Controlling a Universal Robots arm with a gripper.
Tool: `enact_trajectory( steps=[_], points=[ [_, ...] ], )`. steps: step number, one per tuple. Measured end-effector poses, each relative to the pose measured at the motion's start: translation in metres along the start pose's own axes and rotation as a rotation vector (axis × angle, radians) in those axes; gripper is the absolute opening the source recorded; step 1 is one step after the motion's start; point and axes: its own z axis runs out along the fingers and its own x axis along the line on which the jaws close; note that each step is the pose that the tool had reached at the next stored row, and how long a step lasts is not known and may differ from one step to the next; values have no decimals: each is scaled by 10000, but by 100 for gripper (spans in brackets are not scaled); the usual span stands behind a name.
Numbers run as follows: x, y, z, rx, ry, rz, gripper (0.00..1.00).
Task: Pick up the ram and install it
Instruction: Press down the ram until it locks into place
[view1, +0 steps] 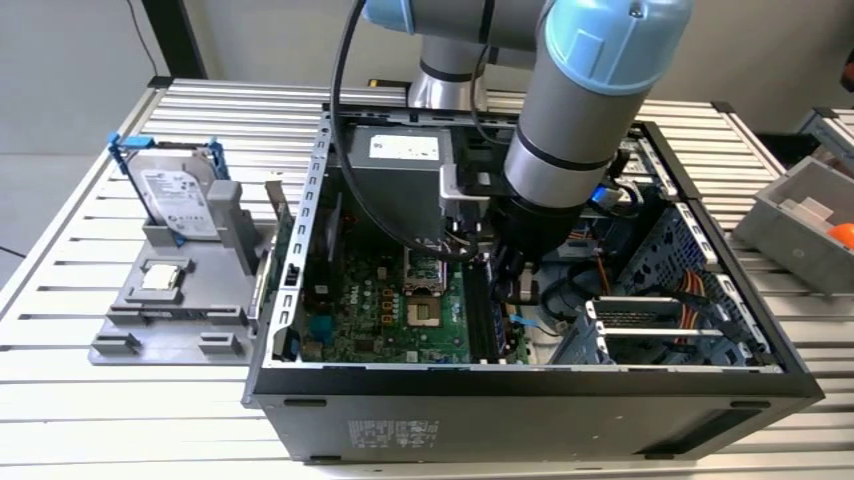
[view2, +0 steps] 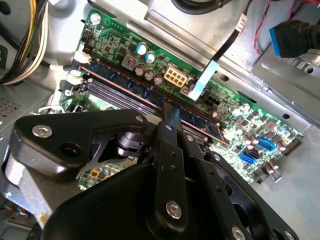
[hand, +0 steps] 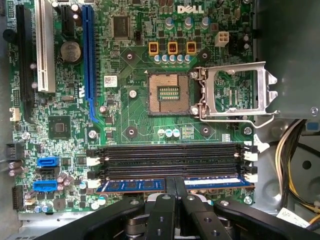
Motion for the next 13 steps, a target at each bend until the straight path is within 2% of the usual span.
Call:
enact_trajectory(
  steps=[6, 13],
  points=[
    [2, -8, 87, -1, 7, -1, 0],
    [1, -9, 92, 0, 2, -1, 0]
  ],
)
